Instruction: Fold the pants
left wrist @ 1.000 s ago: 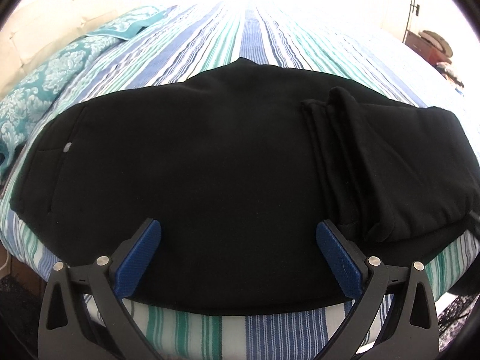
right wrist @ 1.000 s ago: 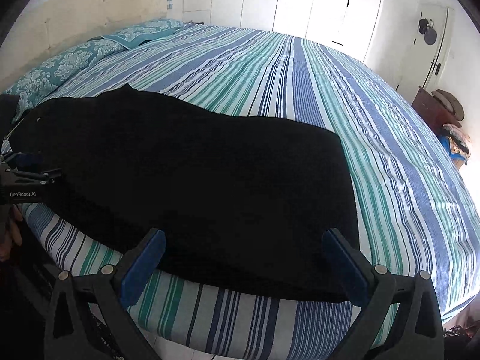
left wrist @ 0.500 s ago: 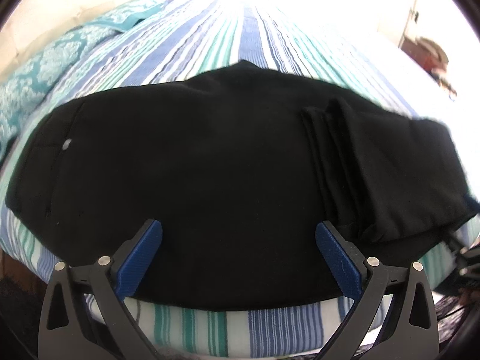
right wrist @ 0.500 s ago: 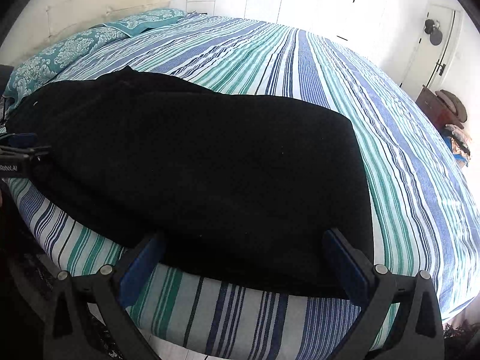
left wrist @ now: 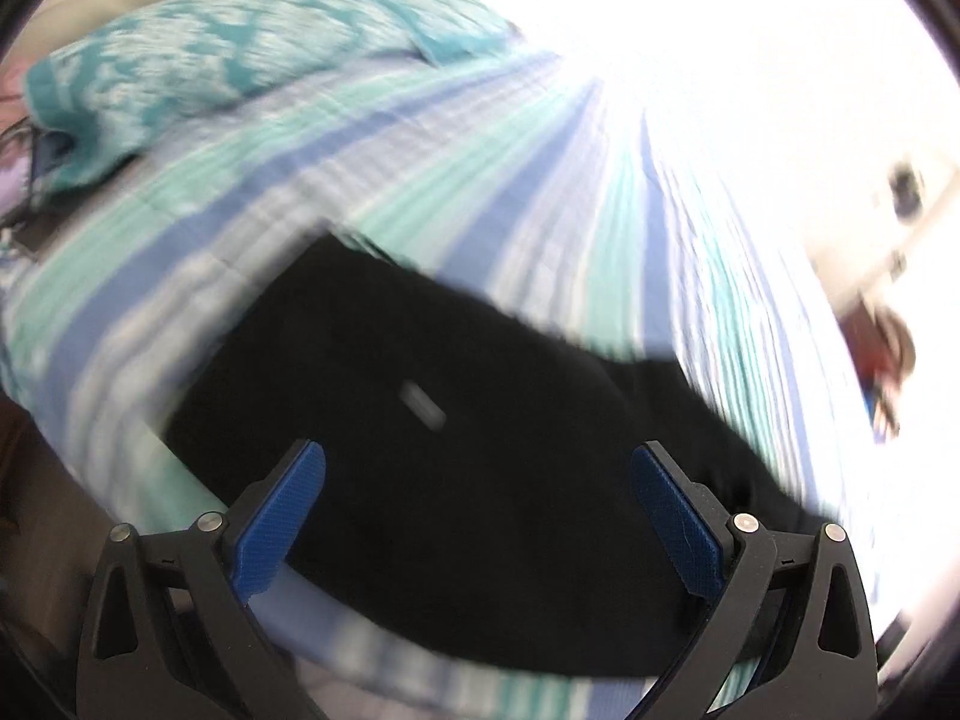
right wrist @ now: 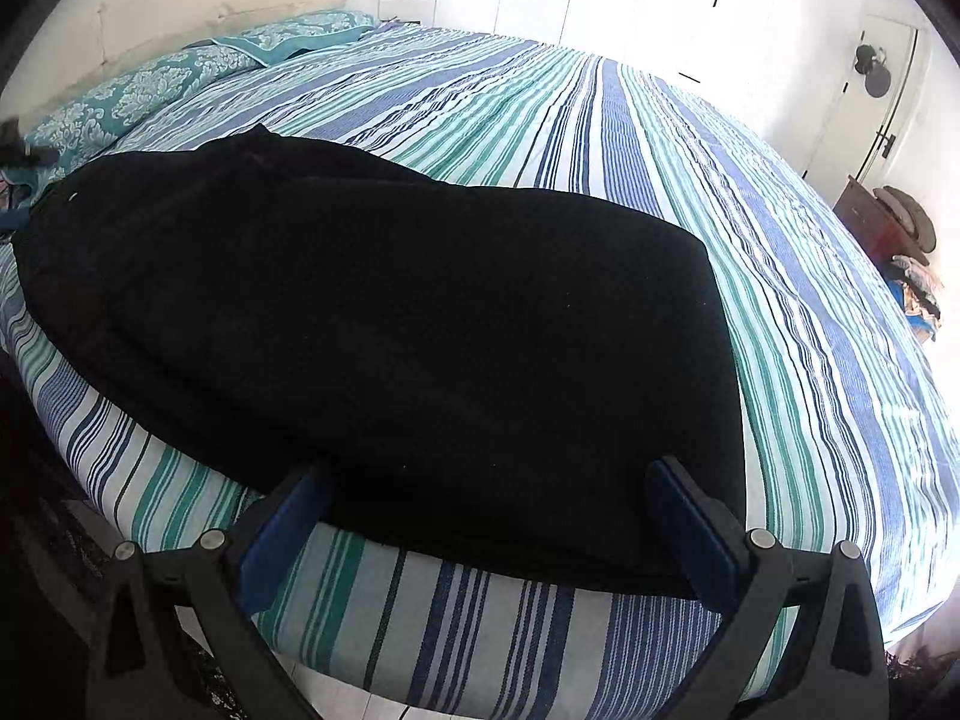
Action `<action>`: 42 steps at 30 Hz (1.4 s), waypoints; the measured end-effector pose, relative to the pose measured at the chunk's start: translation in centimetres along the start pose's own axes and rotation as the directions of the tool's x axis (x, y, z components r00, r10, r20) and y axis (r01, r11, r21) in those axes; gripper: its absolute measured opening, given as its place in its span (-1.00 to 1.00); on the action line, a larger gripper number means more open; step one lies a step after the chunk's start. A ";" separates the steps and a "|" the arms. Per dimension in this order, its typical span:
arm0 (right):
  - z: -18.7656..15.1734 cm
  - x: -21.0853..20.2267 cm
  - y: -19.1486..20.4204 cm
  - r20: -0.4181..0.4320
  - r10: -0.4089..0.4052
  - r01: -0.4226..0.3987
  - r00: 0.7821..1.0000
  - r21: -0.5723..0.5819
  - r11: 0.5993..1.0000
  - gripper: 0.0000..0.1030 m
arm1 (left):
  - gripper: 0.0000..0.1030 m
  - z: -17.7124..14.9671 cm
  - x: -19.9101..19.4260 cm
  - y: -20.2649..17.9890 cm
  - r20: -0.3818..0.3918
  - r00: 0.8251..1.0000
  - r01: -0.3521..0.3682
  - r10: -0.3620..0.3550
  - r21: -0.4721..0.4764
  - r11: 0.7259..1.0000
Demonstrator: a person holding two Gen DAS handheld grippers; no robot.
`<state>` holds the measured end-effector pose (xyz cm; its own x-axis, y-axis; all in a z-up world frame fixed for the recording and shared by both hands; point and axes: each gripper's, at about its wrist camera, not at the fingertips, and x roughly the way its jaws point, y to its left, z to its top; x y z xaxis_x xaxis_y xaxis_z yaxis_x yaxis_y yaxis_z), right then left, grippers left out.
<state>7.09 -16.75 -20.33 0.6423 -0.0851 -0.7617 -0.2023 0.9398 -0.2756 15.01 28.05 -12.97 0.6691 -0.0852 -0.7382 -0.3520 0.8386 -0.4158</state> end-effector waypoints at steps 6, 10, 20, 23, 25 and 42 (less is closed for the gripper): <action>0.1 0.0 0.0 -0.003 -0.001 0.001 1.000 -0.004 1.000 1.00 | 0.98 5.1 3.7 5.0 -0.222 0.975 0.028 -0.019 0.037 0.999; 0.0 0.0 0.1 0.000 -0.003 0.003 1.000 -0.004 1.000 1.00 | 0.98 5.8 6.6 5.8 -0.268 0.960 -0.050 0.080 0.115 0.992; -0.2 0.0 0.2 0.002 -0.005 0.005 1.000 -0.014 1.000 1.00 | 0.99 6.1 10.9 9.1 -0.385 0.922 -0.033 0.048 0.045 0.998; -0.3 0.0 0.2 0.006 -0.005 0.005 1.000 -0.017 1.000 1.00 | 0.97 6.2 11.2 7.7 -0.417 0.909 0.023 0.007 0.066 0.998; -0.3 0.0 0.2 0.007 -0.004 0.004 1.000 -0.018 1.000 1.00 | 0.19 6.2 11.0 6.8 -0.402 0.915 0.024 0.021 0.106 0.994; 0.3 0.1 0.2 -0.019 0.016 -0.017 1.000 -0.040 0.999 1.00 | -0.68 5.6 0.4 -0.2 -0.237 0.926 0.244 -0.294 -0.220 0.945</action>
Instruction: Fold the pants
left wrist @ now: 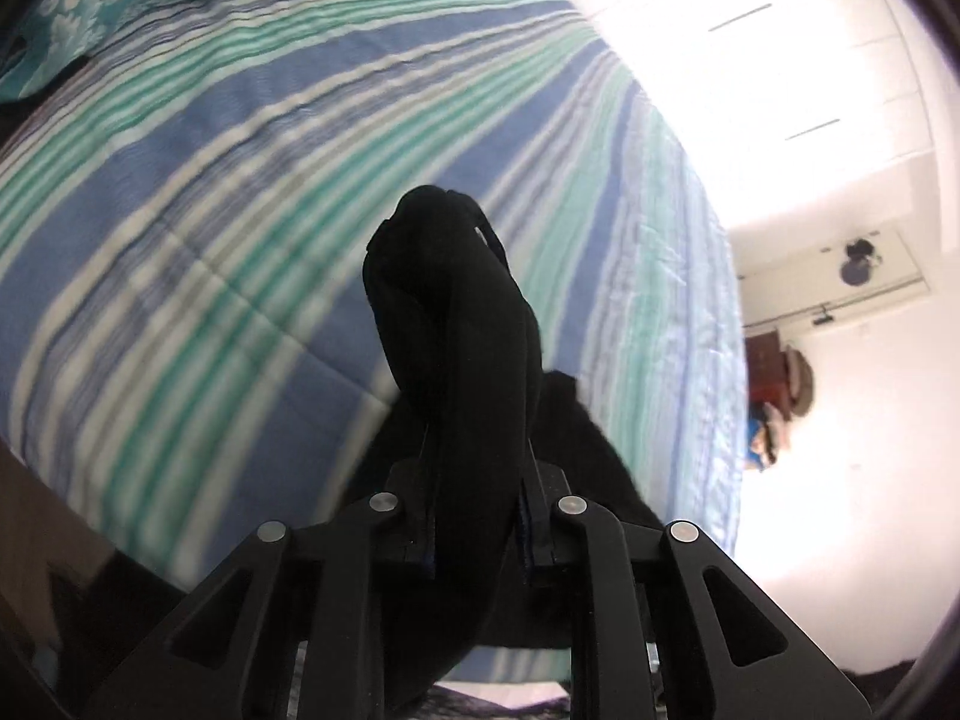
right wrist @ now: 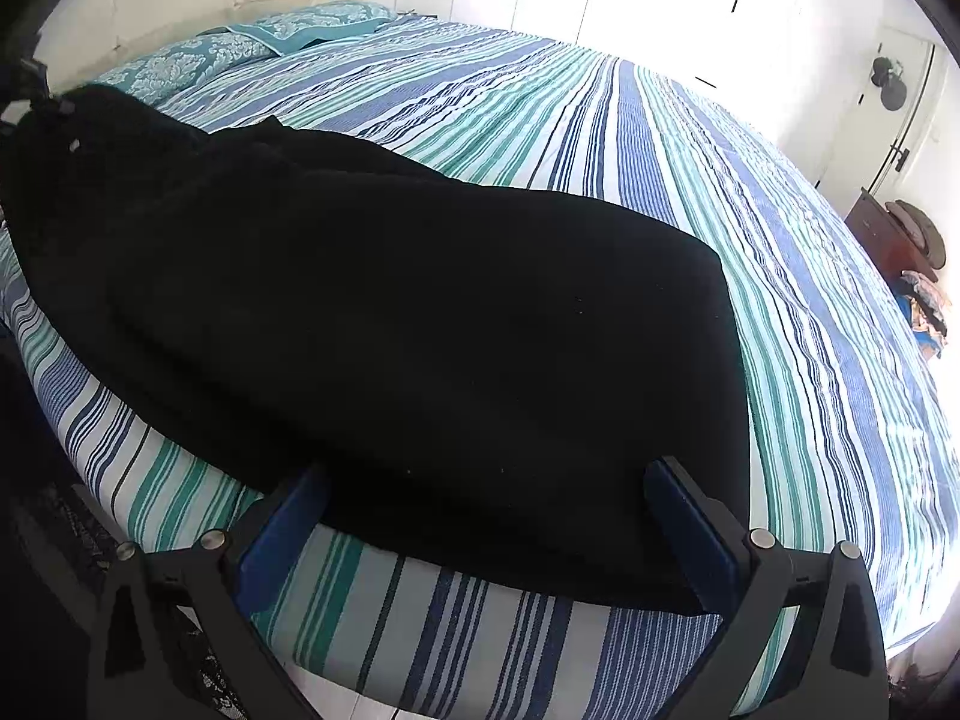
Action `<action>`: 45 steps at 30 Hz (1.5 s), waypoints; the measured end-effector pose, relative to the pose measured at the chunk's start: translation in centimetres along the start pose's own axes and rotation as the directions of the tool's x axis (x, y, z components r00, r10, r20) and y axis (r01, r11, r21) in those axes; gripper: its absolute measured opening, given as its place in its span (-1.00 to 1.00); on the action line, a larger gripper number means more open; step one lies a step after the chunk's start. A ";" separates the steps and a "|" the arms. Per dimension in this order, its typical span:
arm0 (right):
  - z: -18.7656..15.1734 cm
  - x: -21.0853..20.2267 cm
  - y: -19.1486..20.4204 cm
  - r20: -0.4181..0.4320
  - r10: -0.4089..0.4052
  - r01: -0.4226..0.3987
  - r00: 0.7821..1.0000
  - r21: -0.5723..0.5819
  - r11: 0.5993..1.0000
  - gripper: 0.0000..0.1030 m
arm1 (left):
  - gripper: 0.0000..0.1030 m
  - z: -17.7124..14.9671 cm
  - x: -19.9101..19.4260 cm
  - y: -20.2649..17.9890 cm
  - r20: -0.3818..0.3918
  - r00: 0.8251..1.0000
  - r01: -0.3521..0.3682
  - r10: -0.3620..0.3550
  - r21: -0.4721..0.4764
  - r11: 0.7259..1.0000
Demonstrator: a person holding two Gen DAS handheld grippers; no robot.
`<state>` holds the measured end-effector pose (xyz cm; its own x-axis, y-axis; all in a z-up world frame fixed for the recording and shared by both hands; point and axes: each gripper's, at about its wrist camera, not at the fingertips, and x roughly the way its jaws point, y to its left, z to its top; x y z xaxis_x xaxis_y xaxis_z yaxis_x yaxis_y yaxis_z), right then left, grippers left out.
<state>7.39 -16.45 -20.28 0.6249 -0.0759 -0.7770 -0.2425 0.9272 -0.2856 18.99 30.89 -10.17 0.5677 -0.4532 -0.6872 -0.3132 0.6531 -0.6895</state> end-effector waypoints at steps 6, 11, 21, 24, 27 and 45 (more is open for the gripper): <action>0.1 -0.1 -0.1 -0.012 0.008 -0.008 1.000 0.001 1.000 1.00 | -0.69 -4.6 3.1 -8.6 -0.071 0.996 0.064 -0.055 0.138 0.988; 0.1 -0.1 -0.1 -0.018 0.014 -0.015 1.000 -0.010 1.000 1.00 | -0.69 -9.6 10.3 -14.3 -0.123 0.992 -0.001 0.034 0.264 0.965; -0.2 -1.1 0.4 -0.026 0.032 -0.035 0.999 -0.086 0.996 1.00 | 0.49 -15.8 17.8 -20.8 -0.275 0.960 0.069 0.045 0.393 0.917; 0.0 -2.3 0.1 0.002 0.091 -0.091 0.996 -0.063 0.994 1.00 | 0.62 -14.3 13.3 -21.1 -0.228 0.972 0.146 -0.056 0.401 0.904; 0.5 -3.8 0.3 0.066 0.147 -0.143 0.987 -0.068 0.987 1.00 | 0.71 -12.4 8.2 -18.7 -0.052 0.999 0.037 -0.016 0.443 0.896; 7.5 2.2 1.3 -0.136 0.637 -0.524 0.759 0.454 0.721 0.04 | 0.59 -11.0 3.1 4.9 0.267 0.906 -0.341 0.330 -0.006 0.940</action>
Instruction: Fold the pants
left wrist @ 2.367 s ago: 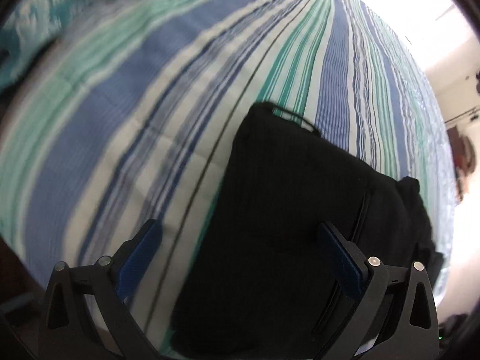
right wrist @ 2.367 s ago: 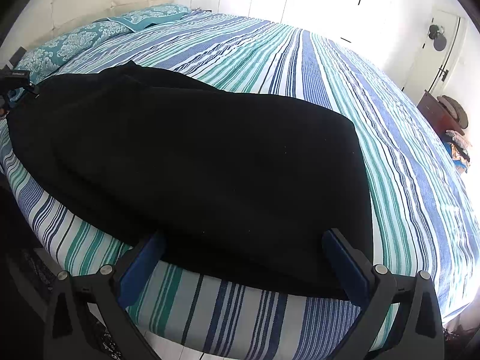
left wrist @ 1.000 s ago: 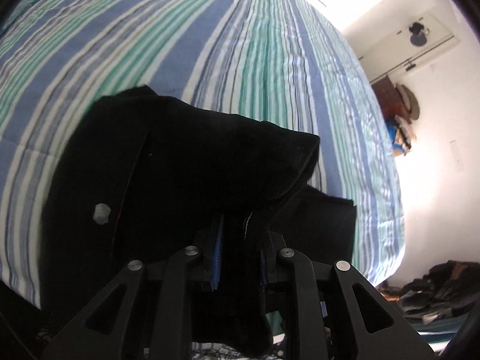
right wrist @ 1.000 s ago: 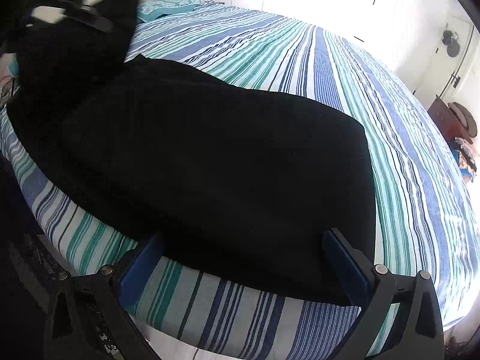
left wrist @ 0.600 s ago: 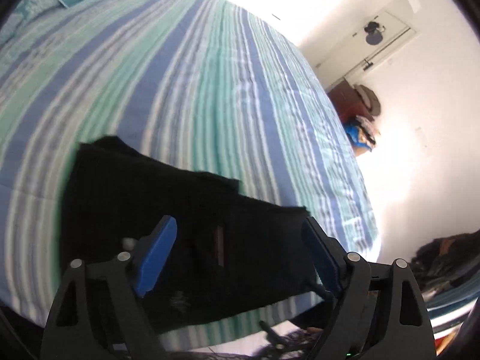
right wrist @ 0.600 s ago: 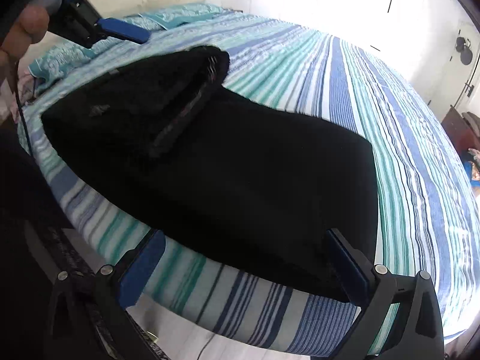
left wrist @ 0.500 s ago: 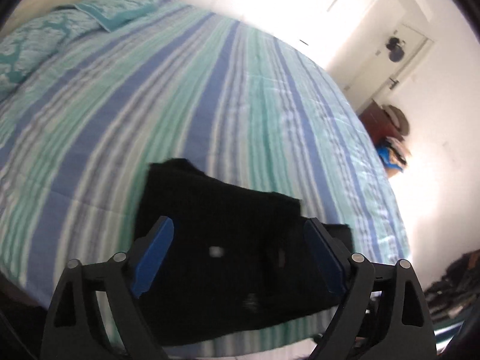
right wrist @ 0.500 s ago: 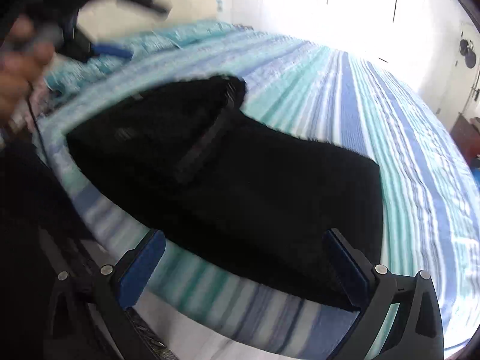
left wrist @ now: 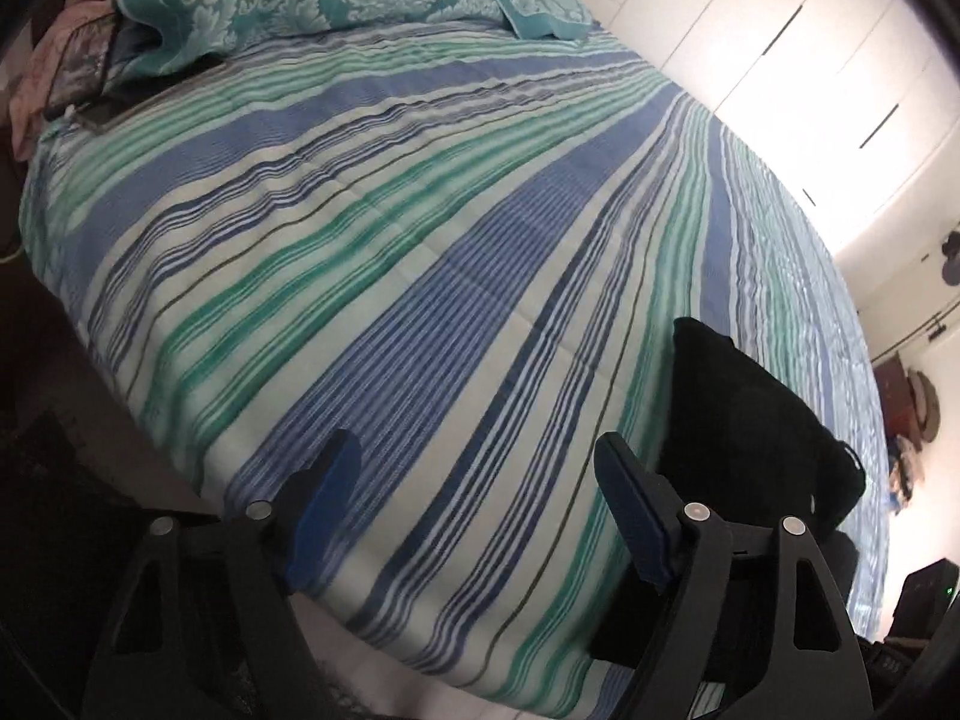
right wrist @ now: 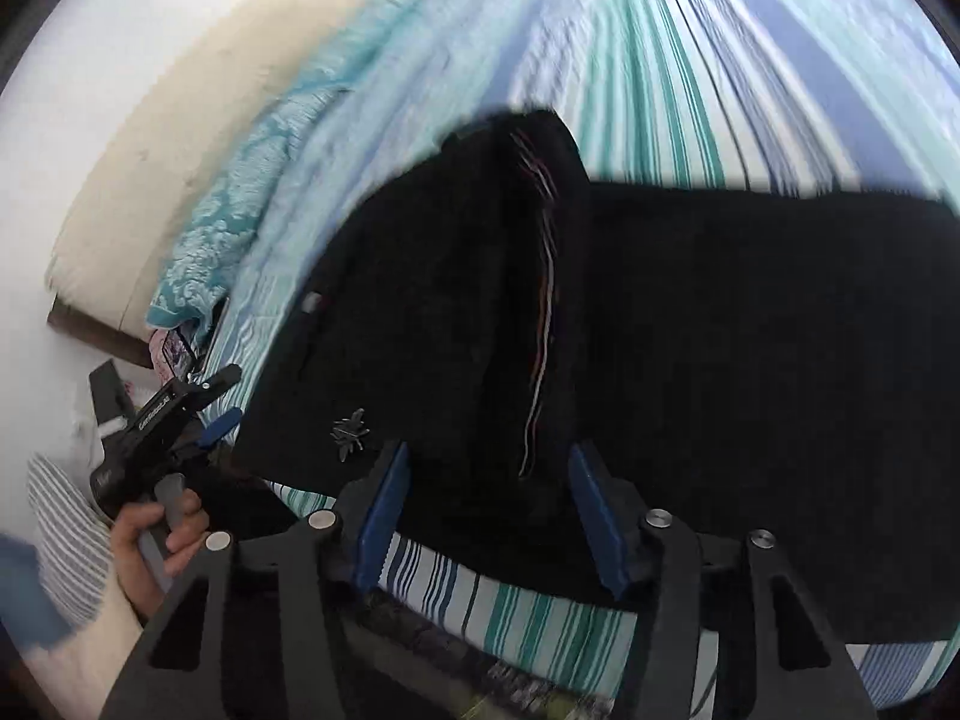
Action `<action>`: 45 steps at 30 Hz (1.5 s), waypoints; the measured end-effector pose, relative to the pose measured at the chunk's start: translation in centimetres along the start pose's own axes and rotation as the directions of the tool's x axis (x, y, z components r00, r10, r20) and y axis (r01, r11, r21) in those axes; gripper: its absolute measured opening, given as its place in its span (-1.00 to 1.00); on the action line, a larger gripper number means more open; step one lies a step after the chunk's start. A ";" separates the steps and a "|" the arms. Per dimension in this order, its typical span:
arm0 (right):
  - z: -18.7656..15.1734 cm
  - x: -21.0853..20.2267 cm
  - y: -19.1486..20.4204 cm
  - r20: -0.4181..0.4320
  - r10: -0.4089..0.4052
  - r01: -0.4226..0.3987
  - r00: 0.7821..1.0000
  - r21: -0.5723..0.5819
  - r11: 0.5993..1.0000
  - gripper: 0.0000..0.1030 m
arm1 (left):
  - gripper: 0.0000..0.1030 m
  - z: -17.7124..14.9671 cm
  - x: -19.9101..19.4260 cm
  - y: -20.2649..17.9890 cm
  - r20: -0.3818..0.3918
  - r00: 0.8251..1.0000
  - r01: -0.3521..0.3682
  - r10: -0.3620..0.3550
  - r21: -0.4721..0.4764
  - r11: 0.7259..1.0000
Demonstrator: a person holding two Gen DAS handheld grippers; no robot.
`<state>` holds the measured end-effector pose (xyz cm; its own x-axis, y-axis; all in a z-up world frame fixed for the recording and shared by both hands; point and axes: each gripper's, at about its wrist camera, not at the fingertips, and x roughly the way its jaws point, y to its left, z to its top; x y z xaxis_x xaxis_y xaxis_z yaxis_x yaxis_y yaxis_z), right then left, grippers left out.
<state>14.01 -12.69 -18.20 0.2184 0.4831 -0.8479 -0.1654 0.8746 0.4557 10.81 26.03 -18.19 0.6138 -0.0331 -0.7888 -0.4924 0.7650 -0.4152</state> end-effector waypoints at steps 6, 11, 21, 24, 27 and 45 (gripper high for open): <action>0.5 -0.4 -1.3 -0.015 0.065 -0.063 0.998 0.079 0.995 -0.24 | 0.59 -0.8 0.4 0.0 -0.031 0.999 0.035 -0.037 -0.041 0.999; 0.2 0.6 -1.6 -0.047 0.089 -0.086 0.995 0.067 0.994 -0.20 | 0.59 -0.9 1.2 -0.9 -0.039 0.999 0.035 -0.036 -0.014 0.999; 1.5 -1.4 1.1 -0.012 0.146 -0.147 0.989 -0.029 0.989 -0.71 | 0.59 -1.7 2.0 -1.7 -0.065 0.998 -0.001 0.004 0.053 0.999; 2.3 -6.2 3.3 0.068 0.199 -0.192 0.978 -0.099 0.976 -0.71 | 0.59 -1.8 2.1 -1.6 -0.064 0.998 -0.008 0.011 0.058 0.998; 2.8 -10.5 5.3 0.120 0.202 -0.180 0.972 -0.175 0.968 -0.71 | 0.59 -1.8 2.0 -1.6 -0.061 0.998 -0.002 0.005 0.056 0.998; -1.9 -12.0 -14.9 0.134 -0.128 0.113 0.983 0.109 0.988 -0.71 | 0.59 -4.4 1.0 -7.1 -0.020 1.000 -0.002 0.009 0.310 0.951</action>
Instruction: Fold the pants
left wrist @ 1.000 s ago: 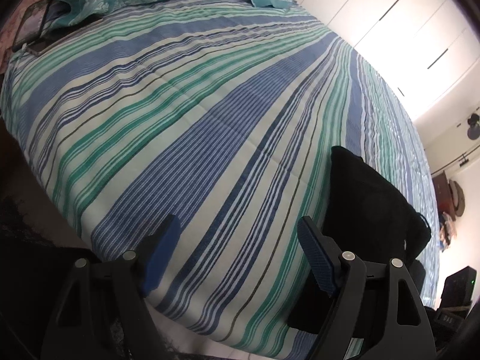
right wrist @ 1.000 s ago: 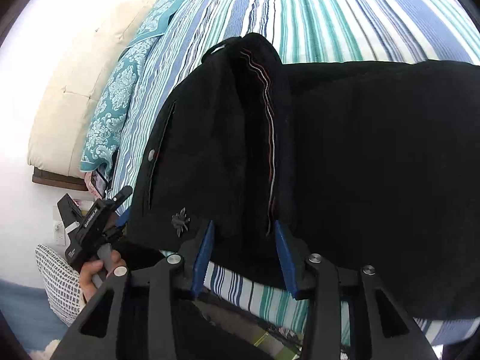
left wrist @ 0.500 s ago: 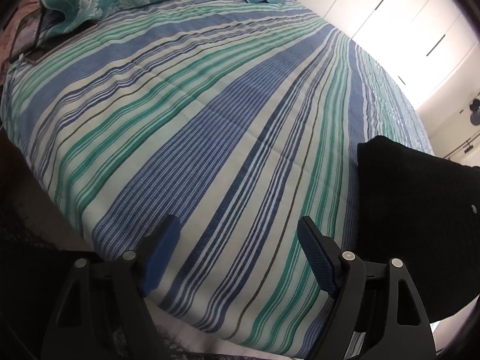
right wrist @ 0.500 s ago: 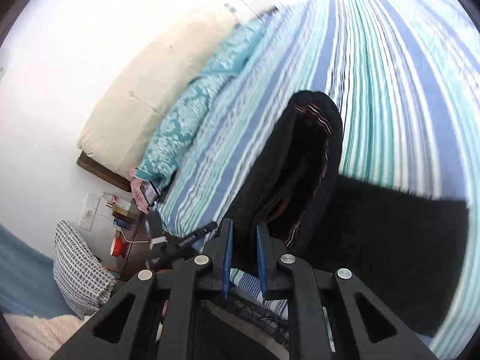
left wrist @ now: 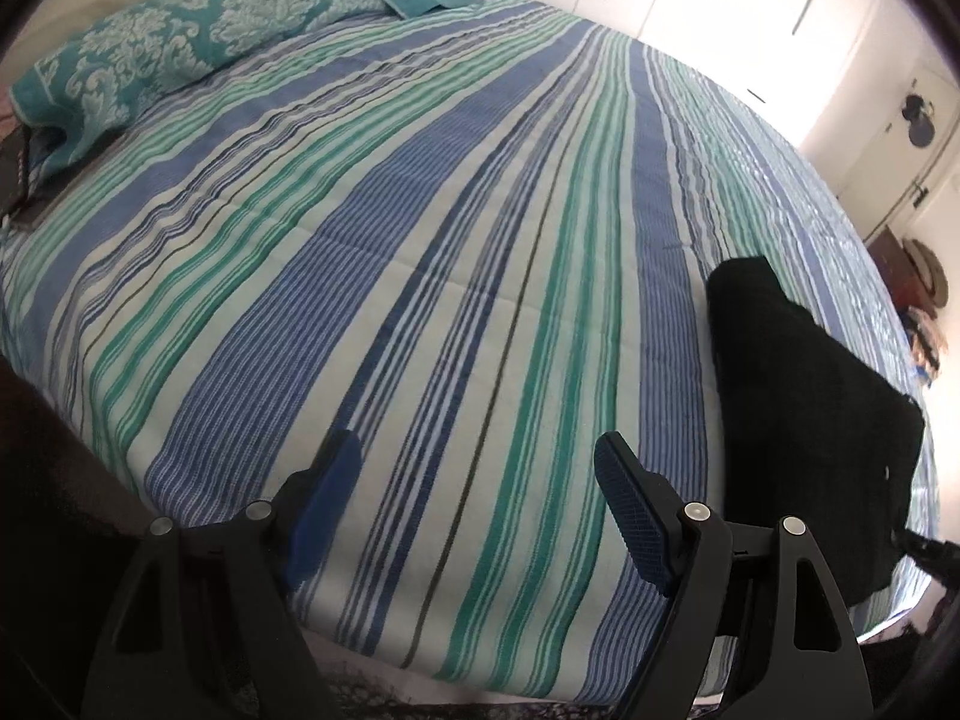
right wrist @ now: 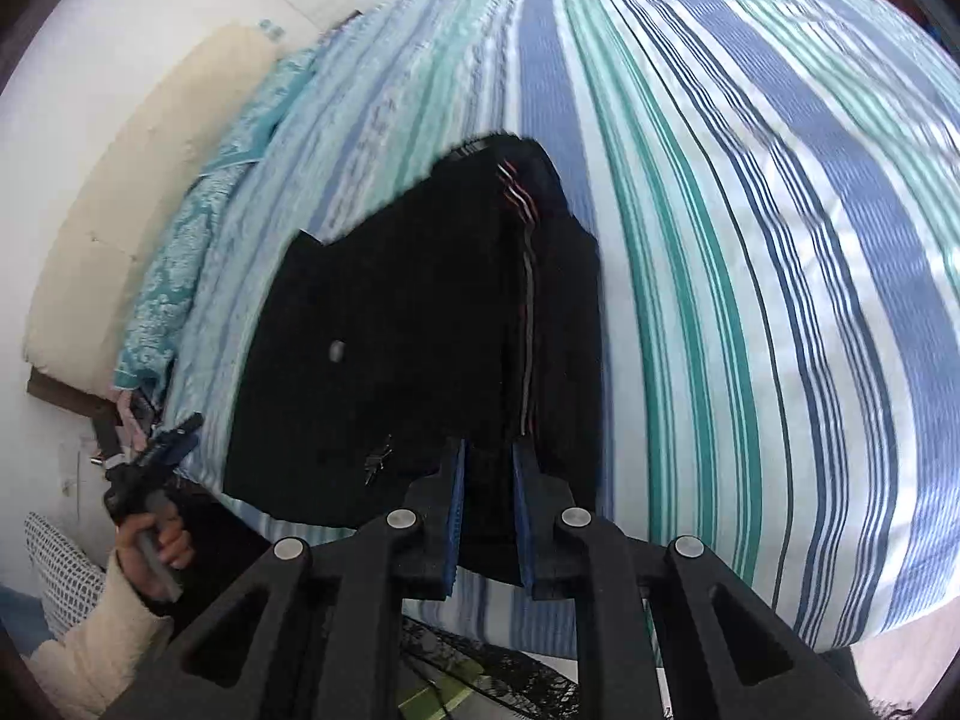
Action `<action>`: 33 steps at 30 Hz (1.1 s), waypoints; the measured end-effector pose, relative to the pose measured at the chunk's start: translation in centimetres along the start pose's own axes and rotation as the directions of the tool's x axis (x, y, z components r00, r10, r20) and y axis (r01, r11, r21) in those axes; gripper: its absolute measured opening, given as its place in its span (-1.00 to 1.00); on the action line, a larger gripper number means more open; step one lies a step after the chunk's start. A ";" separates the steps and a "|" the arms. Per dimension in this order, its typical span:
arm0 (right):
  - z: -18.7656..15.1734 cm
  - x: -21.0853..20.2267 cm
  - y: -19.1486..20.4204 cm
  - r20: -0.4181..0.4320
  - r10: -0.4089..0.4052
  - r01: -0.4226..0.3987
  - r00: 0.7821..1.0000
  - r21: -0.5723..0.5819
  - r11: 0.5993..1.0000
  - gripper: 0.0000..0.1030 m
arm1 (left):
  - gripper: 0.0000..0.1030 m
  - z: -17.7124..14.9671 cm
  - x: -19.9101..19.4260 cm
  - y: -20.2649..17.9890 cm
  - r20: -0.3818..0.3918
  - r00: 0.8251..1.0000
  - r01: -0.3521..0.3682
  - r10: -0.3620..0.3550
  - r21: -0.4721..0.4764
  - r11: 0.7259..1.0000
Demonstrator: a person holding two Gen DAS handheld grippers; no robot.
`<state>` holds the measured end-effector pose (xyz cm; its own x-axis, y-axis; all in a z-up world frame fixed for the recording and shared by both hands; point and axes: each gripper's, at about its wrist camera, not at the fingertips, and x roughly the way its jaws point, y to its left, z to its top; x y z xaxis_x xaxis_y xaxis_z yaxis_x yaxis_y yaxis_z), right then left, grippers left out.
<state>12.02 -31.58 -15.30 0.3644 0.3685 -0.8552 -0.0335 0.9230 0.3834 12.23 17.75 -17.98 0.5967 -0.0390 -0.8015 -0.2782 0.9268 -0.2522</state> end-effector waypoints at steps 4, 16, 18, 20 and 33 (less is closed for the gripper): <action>-0.3 -0.8 -0.5 0.082 0.003 -0.006 0.997 0.033 0.999 -0.51 | 0.60 -1.4 -2.3 -4.6 0.056 0.998 0.017 -0.029 0.197 0.980; 1.1 -1.2 9.0 0.175 -0.051 0.111 0.983 -0.356 0.928 -0.07 | 0.74 -8.3 -0.6 -19.6 0.039 0.995 0.047 -0.092 0.635 0.771; -0.2 2.0 7.5 0.082 -0.160 0.179 0.984 -0.366 0.913 -0.09 | 0.74 -8.5 -1.6 -18.7 0.010 0.992 0.089 -0.124 0.638 0.765; -1.2 0.8 6.9 0.133 -0.128 0.170 0.983 -0.379 0.910 -0.10 | 0.75 -7.9 -2.4 -17.8 -0.066 0.987 0.154 -0.144 0.625 0.765; 11.7 4.0 7.7 0.153 -0.062 0.107 0.986 -0.305 0.946 -0.12 | 0.88 4.1 6.6 -19.4 -0.094 0.995 0.068 -0.034 0.382 0.922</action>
<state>24.12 -24.28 -11.66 0.5042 0.2888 -0.8138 -0.2767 0.9468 0.1646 24.68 1.11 -16.16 0.5324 -0.1057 -0.8399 0.0712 0.9942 -0.0800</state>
